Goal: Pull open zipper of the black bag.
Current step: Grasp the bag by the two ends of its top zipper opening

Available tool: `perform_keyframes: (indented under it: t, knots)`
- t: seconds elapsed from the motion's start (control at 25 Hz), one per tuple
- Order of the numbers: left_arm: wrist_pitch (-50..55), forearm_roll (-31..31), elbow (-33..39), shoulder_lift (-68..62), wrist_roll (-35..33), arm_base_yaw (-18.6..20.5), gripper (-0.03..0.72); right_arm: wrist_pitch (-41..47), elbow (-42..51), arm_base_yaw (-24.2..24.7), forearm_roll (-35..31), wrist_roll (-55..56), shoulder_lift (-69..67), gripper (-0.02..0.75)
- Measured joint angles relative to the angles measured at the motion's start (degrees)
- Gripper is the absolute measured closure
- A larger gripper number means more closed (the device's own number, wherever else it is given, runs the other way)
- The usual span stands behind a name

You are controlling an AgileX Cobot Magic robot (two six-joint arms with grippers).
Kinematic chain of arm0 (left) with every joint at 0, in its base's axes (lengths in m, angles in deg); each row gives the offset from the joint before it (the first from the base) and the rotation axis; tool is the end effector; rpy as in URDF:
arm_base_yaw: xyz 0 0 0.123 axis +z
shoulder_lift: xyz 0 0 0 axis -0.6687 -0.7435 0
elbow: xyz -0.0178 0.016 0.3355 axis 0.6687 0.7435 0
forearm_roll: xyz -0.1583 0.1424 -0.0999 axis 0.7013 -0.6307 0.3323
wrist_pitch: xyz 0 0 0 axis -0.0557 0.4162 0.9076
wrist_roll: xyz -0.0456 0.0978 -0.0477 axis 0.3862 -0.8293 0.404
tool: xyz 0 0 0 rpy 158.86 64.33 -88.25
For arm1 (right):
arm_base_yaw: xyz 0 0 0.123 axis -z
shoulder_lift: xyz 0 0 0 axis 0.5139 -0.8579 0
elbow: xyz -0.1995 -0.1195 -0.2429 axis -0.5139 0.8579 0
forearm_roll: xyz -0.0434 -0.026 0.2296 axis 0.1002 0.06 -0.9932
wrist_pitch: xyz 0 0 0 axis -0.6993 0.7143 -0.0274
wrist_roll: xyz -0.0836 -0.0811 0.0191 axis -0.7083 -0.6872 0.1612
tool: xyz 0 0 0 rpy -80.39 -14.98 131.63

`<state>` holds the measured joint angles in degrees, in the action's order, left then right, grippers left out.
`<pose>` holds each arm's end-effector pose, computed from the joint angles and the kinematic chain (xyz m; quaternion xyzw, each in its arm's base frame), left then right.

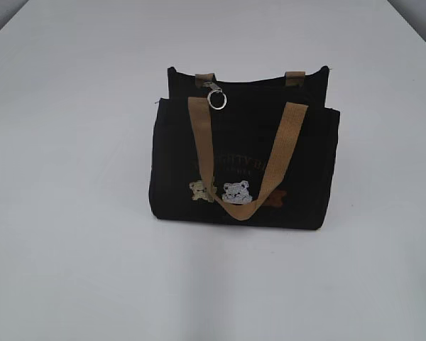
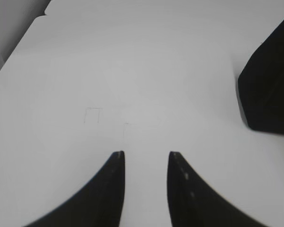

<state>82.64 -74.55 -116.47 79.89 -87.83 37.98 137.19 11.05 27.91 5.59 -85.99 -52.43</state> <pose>-0.0513 0.0042 0.2642 0.0327 0.8428 -0.0135 0.5371 -0.0503 0.0120 0.2492 -0.1222 0.8542 0.0266 0.5047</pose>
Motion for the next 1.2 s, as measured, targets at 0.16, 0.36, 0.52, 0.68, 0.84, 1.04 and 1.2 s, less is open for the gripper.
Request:
perform_keyframes:
  t: [0.16,0.36,0.52,0.68,0.84,1.04,1.2]
  knots:
    - [0.0,0.0,0.0,0.0,0.0,0.0,0.453,0.0,0.0,0.0,0.0,0.0,0.0,0.375]
    - [0.0,0.0,0.0,0.0,0.0,0.0,0.453,0.0,0.0,0.0,0.0,0.0,0.0,0.375]
    - [0.0,0.3,0.0,0.0,0.0,0.0,0.453,0.0,0.0,0.0,0.0,0.0,0.0,0.375]
    - [0.0,0.3,0.0,0.0,0.0,0.0,0.453,0.0,0.0,0.0,0.0,0.0,0.0,0.375]
    - [0.0,0.3,0.0,0.0,0.0,0.0,0.453,0.0,0.0,0.0,0.0,0.0,0.0,0.375]
    - [-2.2,6.0,-0.6,-1.3,-1.4,0.0,0.453,0.0,0.0,0.0,0.0,0.0,0.0,0.375]
    - [-18.1,25.5,-0.9,-10.9,-22.5,0.0,0.449,0.0,0.0,0.0,-0.1,0.0,0.0,0.375]
